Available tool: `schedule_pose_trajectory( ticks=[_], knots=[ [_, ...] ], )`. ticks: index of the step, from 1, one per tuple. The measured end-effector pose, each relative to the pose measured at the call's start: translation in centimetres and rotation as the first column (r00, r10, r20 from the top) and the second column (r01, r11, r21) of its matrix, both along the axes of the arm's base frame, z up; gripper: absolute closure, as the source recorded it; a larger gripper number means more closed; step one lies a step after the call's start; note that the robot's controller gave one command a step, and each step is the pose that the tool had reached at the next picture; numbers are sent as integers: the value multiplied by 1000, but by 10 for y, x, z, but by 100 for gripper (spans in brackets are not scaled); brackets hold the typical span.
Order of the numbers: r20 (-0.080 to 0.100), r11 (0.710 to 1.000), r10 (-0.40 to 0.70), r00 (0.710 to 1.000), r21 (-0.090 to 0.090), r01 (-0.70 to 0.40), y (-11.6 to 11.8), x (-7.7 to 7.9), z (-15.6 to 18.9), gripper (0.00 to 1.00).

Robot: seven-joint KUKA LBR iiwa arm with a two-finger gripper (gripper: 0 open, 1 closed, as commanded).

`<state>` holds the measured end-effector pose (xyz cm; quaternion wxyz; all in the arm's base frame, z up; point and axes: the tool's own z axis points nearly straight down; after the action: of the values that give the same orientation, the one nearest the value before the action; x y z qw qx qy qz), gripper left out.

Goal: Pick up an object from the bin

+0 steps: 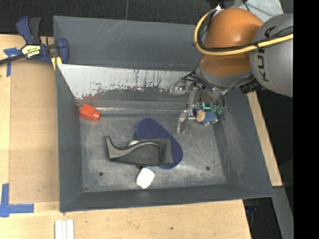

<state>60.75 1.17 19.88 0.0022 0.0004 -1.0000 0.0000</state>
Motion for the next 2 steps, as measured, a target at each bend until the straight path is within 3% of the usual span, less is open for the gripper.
schedule_pose_trajectory(
  ticks=[1, 2],
  knots=[
    [10, 996, 93, 996, -7, -93, 57, 5, -110, 0],
    [5, 996, 88, 996, -3, -88, 57, 5, -107, 100]
  ],
)
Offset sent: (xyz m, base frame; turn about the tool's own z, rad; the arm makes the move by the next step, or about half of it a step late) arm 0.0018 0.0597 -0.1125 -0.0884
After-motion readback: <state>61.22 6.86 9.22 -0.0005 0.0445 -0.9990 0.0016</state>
